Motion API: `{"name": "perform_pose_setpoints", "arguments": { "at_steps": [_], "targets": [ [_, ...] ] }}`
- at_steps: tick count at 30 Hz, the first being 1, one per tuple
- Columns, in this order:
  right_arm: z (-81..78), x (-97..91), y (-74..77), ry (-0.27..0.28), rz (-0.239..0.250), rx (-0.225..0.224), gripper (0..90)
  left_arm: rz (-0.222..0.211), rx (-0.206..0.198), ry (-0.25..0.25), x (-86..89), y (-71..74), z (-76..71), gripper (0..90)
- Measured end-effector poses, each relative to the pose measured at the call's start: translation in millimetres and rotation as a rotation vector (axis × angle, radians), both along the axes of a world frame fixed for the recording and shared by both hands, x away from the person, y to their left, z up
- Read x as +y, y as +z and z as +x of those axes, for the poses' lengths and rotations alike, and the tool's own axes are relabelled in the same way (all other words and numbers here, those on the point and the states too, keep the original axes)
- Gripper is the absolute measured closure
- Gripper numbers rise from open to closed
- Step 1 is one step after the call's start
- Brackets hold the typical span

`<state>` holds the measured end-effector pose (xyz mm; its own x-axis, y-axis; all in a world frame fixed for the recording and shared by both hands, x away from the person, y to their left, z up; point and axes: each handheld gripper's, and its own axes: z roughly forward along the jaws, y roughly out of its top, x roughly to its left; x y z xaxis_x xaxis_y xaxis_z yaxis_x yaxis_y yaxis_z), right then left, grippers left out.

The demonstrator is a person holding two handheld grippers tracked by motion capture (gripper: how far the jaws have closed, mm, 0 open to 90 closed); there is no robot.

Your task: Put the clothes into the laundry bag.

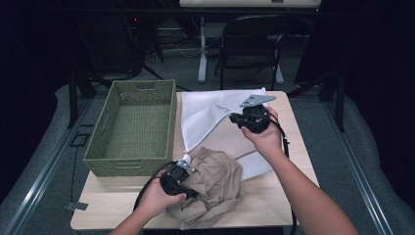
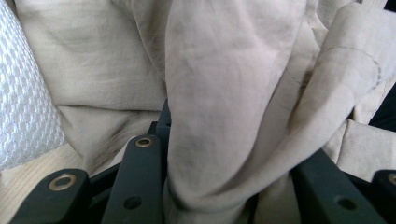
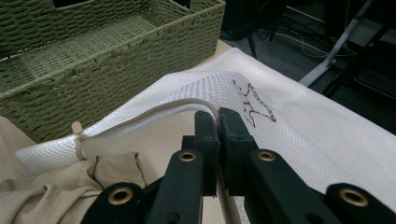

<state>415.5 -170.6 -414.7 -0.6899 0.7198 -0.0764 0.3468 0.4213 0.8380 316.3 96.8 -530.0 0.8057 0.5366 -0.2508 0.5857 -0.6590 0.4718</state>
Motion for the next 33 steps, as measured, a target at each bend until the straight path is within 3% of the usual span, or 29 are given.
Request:
{"name": "perform_pose_setpoints", "arguments": {
  "at_steps": [16,21,33],
  "targets": [
    [-0.3,0.8,16.8,0.002,0.016,-0.031,86.5,-0.003,0.012,0.003,-0.2,-2.8,1.2,63.9],
    [-2.1,2.3,14.2,0.009,0.01,-0.031,86.5,-0.02,0.024,0.015,2.0,-0.2,3.5,63.9],
    [-5.4,2.0,6.3,0.019,0.004,-0.02,86.5,-0.071,-0.002,0.055,-1.8,18.2,17.3,63.9]
  ]
}}
